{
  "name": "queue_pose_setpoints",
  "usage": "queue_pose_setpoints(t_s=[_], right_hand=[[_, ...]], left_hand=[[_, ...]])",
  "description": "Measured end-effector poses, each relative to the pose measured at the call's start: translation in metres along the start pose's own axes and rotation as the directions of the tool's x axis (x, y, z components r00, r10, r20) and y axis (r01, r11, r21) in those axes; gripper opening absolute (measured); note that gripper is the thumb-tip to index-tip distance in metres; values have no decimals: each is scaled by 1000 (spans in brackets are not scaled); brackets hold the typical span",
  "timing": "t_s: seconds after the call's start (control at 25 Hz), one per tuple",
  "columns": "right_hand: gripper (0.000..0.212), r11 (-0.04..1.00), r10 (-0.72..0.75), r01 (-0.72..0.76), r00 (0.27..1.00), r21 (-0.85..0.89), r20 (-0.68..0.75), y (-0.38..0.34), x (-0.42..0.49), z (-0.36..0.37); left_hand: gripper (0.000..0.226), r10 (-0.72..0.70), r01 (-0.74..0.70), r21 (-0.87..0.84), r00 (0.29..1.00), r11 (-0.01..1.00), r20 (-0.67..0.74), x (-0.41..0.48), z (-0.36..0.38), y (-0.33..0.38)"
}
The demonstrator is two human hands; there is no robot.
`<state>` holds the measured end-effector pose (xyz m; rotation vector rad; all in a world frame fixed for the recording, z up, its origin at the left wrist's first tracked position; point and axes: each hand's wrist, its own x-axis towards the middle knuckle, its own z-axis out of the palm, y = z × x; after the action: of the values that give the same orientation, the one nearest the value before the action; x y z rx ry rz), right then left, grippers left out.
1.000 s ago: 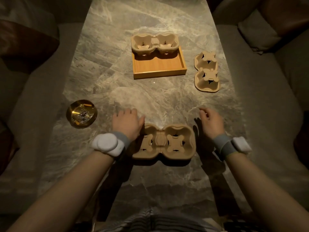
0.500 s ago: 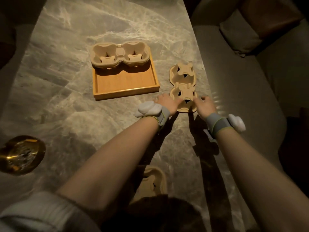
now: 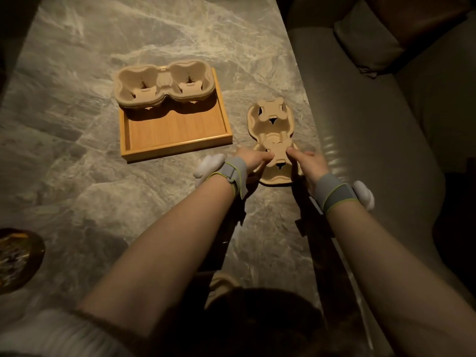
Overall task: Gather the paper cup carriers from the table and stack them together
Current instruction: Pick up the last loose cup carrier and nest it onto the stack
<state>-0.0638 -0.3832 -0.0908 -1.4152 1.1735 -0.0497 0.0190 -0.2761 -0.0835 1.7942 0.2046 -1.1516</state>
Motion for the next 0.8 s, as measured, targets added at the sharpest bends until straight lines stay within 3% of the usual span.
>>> queue_pose_setpoints(t_s=[0.12, 0.2, 0.28, 0.36, 0.44, 0.52, 0.64, 0.72, 0.8], right_hand=[[39, 974, 83, -115, 983, 193, 163, 6, -29, 0], [41, 973, 0, -20, 996, 230, 88, 9, -47, 0], [41, 984, -159, 161, 987, 76, -30, 15, -72, -3], [44, 919, -357, 354, 934, -175, 13, 22, -100, -5], [40, 758, -521, 528, 843, -382, 131, 31, -124, -2], [34, 519, -641, 654, 724, -550, 256, 40, -143, 0], [33, 150, -701, 728, 555, -669, 447, 52, -166, 5], [34, 56, -721, 762, 478, -646, 501, 59, -182, 9], [32, -23, -744, 787, 398, -616, 537, 69, -200, 14]], left_hand=[[45, -78, 111, -208, 984, 972, 163, -27, -5, -18], [38, -90, 140, -233, 973, 962, 212, -42, -10, -33], [39, -50, 124, -359, 976, 925, 210, -61, -26, -43], [56, 25, 49, -516, 990, 855, 136, -79, -48, -42], [60, 72, -58, -539, 997, 840, 5, -97, -73, -37], [59, 109, -129, -536, 992, 834, -68, -114, -94, -36], [48, 106, -147, -438, 988, 887, -116, -137, -118, -51], [16, 86, -140, -344, 982, 928, -169, -151, -126, -66], [34, 124, -181, -255, 966, 950, -227, -162, -132, -90]])
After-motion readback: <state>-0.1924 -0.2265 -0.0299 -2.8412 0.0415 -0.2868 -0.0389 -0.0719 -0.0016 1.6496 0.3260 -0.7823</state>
